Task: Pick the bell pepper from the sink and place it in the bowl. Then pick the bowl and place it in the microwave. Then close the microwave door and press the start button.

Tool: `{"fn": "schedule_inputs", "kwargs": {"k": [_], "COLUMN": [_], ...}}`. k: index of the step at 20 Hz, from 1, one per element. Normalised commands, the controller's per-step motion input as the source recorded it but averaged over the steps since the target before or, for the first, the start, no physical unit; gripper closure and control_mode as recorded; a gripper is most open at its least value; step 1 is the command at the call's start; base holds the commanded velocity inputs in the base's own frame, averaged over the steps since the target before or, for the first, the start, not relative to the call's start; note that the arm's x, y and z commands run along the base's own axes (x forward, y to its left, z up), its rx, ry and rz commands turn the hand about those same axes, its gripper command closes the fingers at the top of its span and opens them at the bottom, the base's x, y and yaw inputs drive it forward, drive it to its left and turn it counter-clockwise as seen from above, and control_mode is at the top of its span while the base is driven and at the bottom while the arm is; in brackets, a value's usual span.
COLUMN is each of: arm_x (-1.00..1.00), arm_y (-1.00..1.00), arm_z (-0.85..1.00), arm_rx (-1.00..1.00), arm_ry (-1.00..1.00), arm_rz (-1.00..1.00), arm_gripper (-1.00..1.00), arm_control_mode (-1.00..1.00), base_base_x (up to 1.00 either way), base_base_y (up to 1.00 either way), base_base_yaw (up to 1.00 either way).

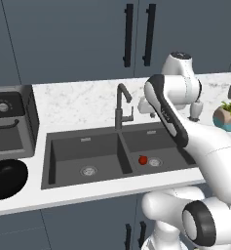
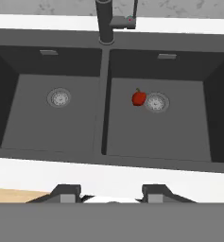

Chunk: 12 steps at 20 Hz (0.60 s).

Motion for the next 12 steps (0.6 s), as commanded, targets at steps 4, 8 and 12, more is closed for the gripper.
{"fn": "schedule_inputs", "kwargs": {"k": [4,8,12], "arm_x": [-0.24,-0.71,-1.0], "arm_y": [0.0,0.0,0.0], "arm_z": [0.0,0.01,0.0], "arm_rx": [0.0,0.0,0.0], "arm_ry": [-0.07,-0.25,-0.16], "arm_rz": [0.0,0.0,0.0], "arm_gripper": [-1.0,-1.0,-1.0], "arm_control_mode": [-1.0,-1.0,-1.0], "base_base_x": [0.0,0.0,0.0], "base_base_y": [0.0,0.0,0.0], "base_base_yaw": [0.0,0.0,0.0]}}
